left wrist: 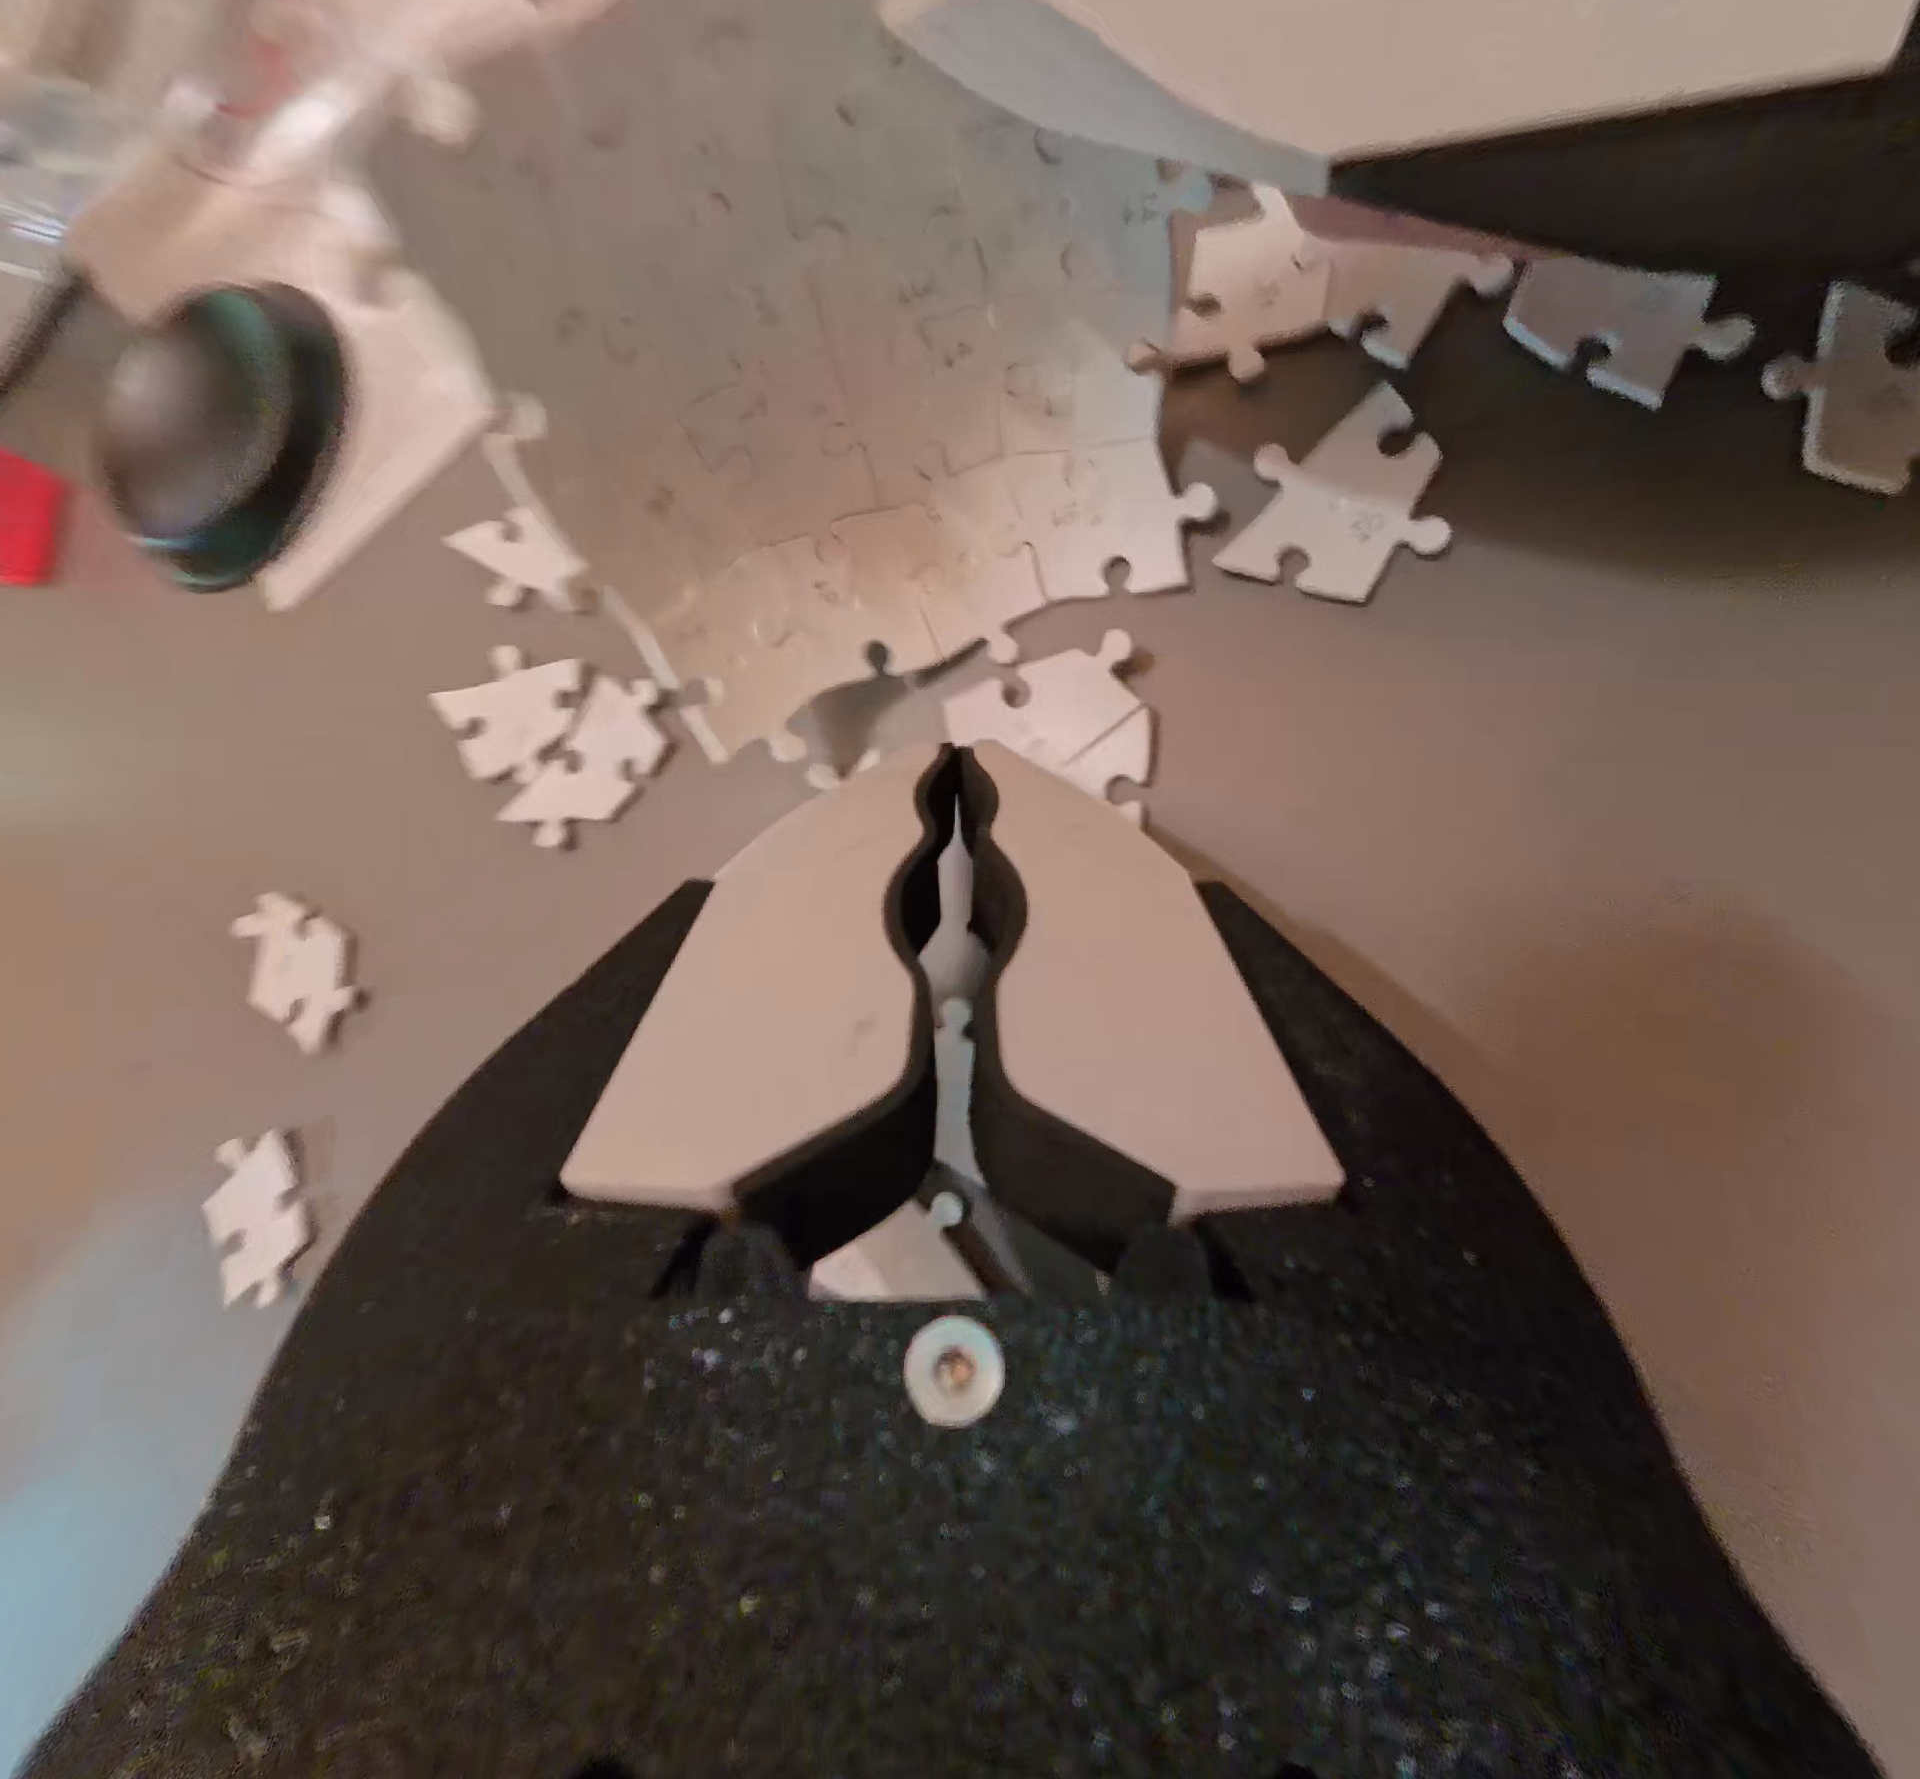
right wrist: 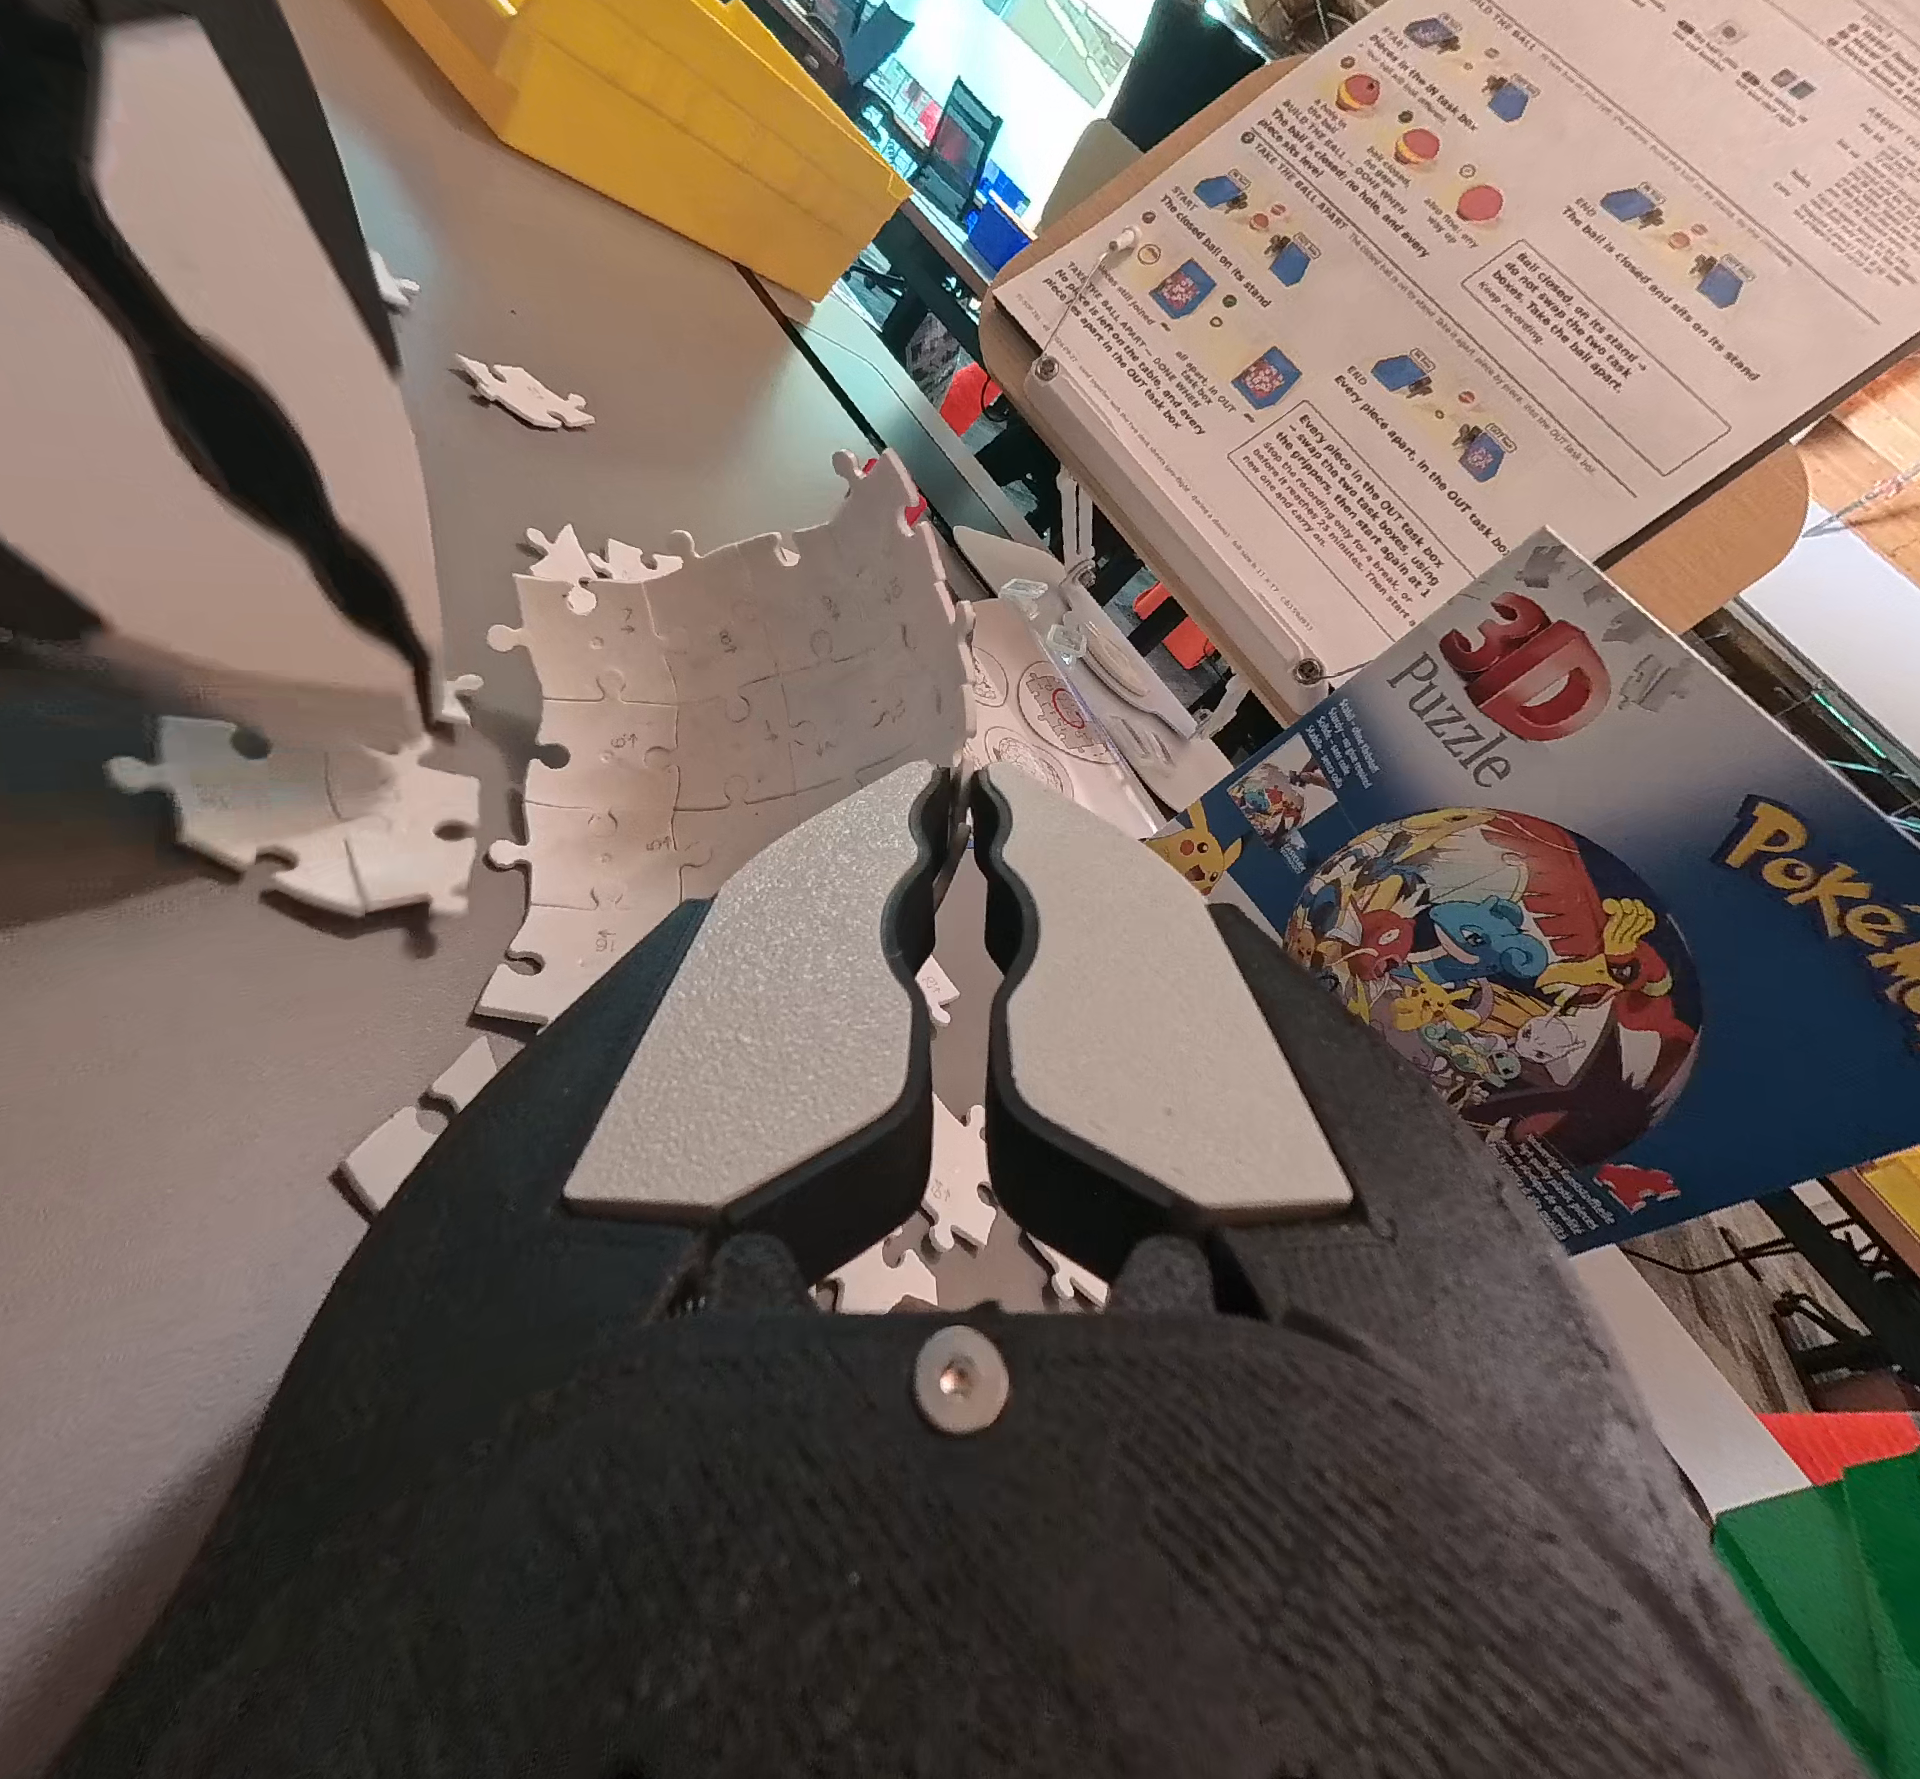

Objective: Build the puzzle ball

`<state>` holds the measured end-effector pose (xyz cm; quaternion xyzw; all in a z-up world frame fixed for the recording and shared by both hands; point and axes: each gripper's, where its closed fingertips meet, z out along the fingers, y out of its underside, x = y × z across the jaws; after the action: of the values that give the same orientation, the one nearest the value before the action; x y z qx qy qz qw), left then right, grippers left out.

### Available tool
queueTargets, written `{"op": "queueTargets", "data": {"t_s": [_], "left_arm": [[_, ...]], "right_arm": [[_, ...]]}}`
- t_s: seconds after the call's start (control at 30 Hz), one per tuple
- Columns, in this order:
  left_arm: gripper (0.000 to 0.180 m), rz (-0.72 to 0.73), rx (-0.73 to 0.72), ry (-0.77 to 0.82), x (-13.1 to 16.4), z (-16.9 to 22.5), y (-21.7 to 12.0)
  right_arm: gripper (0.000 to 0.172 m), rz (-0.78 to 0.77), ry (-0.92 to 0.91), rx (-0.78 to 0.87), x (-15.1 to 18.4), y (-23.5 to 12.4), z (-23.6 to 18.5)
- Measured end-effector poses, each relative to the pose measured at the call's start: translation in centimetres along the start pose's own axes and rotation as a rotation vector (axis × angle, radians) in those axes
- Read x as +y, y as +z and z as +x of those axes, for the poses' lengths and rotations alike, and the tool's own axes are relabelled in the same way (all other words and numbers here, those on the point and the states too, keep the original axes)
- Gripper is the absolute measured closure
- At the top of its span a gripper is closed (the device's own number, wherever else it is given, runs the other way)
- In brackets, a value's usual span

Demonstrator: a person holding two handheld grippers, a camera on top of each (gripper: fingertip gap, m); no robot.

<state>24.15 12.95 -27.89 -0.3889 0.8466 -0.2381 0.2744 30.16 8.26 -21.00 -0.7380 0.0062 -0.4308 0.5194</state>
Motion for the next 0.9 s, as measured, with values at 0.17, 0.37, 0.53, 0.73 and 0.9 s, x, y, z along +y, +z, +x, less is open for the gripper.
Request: {"op": "queueTargets", "data": {"t_s": [0.17,0.37,0.53,0.73,0.9], "left_arm": [[0.180,0.033,-0.013,-0.224,0.1,-0.3,-2.6],[0.154,-0.034,0.033,-0.164,0.6,2.1,-1.6],[0.147,-0.062,-0.035,-0.104,0.9,1.9,-0.7],[0.150,-0.081,-0.041,-0.160,1.9,0.8,-1.3],[0.155,-0.057,0.025,-0.207,1.5,1.6,-0.7]], "right_arm": [[0.168,-0.002,0.002,0.002,0.0,0.0,0.0],[0.168,-0.002,0.001,0.001,0.0,0.0,0.0],[0.168,-0.002,0.001,0.001,0.1,0.0,0.0],[0.168,-0.002,0.001,0.001,0.1,0.0,0.0],[0.168,-0.001,0.001,0.000,0.1,0.0,0.1]]}}
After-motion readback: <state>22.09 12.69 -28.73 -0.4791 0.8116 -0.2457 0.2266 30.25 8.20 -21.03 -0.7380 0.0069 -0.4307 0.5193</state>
